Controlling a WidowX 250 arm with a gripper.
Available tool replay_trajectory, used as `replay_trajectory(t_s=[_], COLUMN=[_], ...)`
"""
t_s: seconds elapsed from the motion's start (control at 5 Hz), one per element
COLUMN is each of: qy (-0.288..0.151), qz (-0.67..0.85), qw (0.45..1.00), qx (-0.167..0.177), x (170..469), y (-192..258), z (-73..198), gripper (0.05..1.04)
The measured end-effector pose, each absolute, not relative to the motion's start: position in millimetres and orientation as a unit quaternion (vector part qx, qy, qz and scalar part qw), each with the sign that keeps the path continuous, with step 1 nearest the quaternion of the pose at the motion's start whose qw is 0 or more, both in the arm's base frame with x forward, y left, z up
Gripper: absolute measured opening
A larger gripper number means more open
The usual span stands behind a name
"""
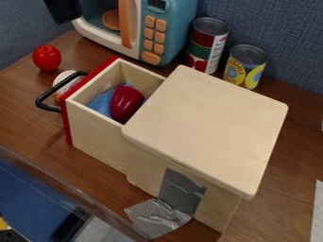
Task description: Take the red object out from the drawer and put it in front of the drawer
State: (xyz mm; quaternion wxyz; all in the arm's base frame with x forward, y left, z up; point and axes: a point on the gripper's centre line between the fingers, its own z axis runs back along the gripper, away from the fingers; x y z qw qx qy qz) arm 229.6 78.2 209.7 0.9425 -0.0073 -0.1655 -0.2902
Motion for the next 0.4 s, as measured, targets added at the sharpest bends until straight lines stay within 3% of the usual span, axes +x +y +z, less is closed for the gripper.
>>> replay_trajectory(t_s=[0.4], qy=[-0.174], qz=[-0.239], qw=[0.955], qx=[-0.018], x=[217.7], y=[74.4], z=[189.5], gripper=[1.0])
